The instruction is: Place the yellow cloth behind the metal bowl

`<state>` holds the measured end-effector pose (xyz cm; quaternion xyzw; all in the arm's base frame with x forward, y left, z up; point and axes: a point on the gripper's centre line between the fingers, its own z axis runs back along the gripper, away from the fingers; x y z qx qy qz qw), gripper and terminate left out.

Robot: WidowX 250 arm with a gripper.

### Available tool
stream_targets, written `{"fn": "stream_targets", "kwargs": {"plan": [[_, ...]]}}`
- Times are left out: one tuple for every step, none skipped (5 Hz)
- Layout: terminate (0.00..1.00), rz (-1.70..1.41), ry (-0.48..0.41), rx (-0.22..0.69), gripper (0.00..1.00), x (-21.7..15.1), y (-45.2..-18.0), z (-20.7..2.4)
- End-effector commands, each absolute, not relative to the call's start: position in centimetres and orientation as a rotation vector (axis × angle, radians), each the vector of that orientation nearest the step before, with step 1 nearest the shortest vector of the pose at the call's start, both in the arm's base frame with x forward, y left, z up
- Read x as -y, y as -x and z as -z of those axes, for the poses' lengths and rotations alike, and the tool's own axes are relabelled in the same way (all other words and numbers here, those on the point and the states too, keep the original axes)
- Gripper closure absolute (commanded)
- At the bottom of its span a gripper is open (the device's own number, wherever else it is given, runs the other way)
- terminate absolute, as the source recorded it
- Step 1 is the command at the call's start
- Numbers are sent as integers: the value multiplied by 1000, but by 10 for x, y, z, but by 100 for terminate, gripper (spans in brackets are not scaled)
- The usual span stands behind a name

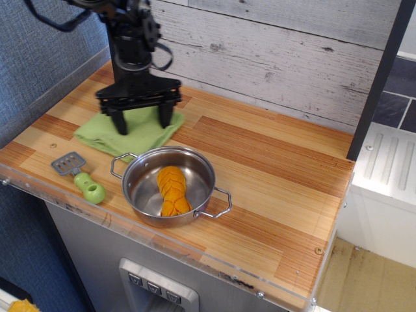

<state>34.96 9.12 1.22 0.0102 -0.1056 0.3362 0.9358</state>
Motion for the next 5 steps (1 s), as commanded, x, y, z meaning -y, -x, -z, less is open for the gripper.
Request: {"fn": "stream_targets", "kwargs": {"plan": [[0, -582, 28, 254, 0, -37, -371, -21], [0, -537, 49, 262, 0, -10, -379, -21], [0, -474, 65, 258, 0, 23, -380, -19], [0, -415, 72, 251, 0, 50, -378, -17], [0, -362, 85, 246, 0, 74, -373, -16]]}}
